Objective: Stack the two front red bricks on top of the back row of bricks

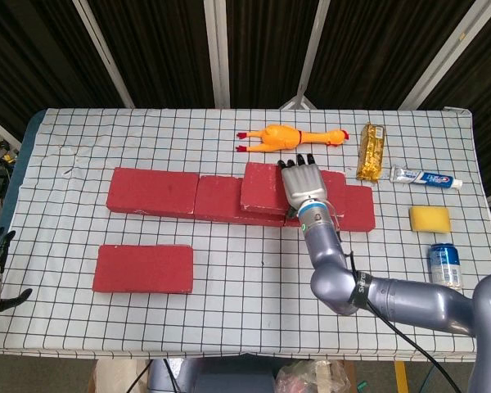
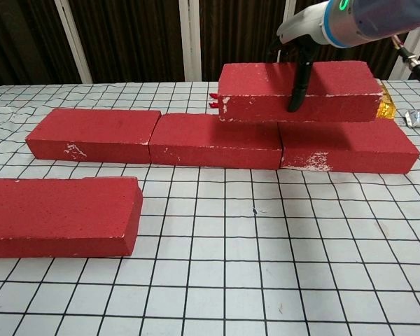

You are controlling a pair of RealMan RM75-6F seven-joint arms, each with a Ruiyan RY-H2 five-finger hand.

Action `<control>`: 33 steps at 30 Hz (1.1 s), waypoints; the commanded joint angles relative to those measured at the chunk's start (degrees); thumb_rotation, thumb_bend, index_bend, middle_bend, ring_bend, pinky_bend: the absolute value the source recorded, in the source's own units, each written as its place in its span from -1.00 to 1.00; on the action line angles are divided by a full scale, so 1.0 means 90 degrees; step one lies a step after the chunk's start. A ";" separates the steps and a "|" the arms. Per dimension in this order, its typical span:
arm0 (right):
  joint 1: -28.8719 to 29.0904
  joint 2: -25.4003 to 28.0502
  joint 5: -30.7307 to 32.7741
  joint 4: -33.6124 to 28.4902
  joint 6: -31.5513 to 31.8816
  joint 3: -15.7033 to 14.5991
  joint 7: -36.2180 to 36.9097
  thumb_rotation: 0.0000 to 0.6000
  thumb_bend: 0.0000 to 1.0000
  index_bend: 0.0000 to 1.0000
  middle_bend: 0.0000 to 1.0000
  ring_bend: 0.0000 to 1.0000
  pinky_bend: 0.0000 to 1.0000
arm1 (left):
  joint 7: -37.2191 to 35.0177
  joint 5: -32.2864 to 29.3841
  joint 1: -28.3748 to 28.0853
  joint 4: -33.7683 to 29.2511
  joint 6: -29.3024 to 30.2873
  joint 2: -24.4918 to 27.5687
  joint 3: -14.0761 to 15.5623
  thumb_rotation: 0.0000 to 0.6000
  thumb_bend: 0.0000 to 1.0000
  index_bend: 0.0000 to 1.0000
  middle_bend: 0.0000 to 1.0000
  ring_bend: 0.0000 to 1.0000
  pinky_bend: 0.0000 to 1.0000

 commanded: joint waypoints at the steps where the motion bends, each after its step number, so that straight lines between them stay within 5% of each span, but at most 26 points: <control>1: 0.0096 -0.0166 0.0040 0.0230 -0.0199 -0.0048 0.0142 1.00 -0.68 -0.61 -0.48 -0.87 -1.00 | 0.0030 -0.0051 -0.0007 0.0019 -0.0003 -0.0011 -0.0019 1.00 -1.00 -0.84 -1.00 -1.00 -0.79; 14: 0.0383 -0.0588 0.0010 0.1130 -0.0733 -0.0427 0.0461 1.00 -0.68 -0.61 -0.48 -0.87 -1.00 | 0.0196 -0.0191 -0.0006 0.0008 0.0080 -0.0068 -0.0068 1.00 -1.00 -0.84 -1.00 -1.00 -0.79; 33: 0.0524 -0.0668 -0.0063 0.1295 -0.0911 -0.0790 0.0817 1.00 -0.68 -0.61 -0.48 -0.87 -1.00 | 0.0258 -0.0159 -0.0003 -0.0006 0.0142 -0.0096 -0.0042 1.00 -1.00 -0.83 -1.00 -1.00 -0.79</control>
